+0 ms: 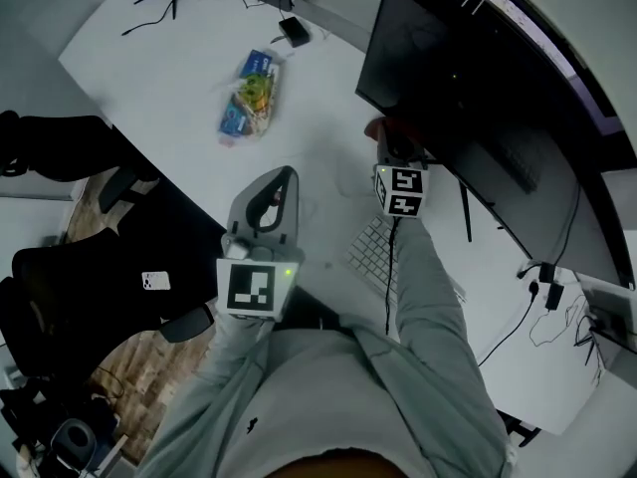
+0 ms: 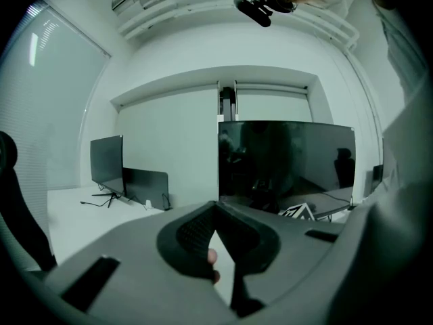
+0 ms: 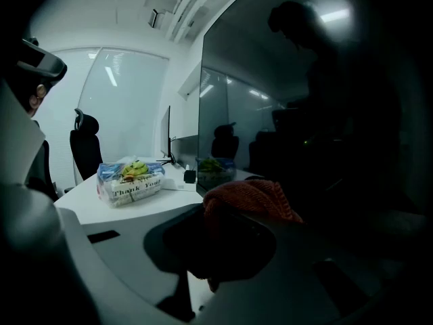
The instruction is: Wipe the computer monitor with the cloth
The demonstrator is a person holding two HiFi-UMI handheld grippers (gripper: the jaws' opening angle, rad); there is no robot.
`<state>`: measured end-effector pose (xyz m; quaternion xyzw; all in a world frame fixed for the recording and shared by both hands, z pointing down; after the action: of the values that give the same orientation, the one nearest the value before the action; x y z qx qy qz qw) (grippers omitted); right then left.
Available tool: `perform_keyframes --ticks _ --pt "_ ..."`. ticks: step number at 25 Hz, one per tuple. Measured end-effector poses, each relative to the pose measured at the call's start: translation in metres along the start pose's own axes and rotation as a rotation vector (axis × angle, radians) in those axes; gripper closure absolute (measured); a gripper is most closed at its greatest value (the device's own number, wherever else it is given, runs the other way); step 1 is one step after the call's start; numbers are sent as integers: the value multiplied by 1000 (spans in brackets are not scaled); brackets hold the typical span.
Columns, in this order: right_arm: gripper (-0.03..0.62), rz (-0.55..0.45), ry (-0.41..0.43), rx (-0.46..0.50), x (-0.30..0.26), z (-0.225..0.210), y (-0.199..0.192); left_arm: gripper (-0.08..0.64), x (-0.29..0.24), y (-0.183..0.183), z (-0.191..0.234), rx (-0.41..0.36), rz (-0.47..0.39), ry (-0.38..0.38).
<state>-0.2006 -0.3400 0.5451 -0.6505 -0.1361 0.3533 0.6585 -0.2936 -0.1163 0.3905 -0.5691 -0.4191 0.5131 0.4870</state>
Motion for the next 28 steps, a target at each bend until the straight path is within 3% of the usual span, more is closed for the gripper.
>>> perform_keyframes --ticks 14,21,28 --pt "540 43 74 15 -82 60 24 541 8 -4 57 26 9 82" --pt "540 23 77 -20 -80 61 40 541 10 2 60 37 -10 79" --pt "540 -50 69 -51 -69 60 85 541 17 7 57 42 -35 86"
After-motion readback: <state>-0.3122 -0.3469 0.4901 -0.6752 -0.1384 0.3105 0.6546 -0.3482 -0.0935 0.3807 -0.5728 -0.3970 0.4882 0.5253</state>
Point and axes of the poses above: the fingertips, and each gripper's own axes: x backward along the fingers, z to its left, y out of its top, the point moved 3 cm from there along x, backward along the fingers, and after that the axes turned 1 degree about -y, right-handed, at the moved point
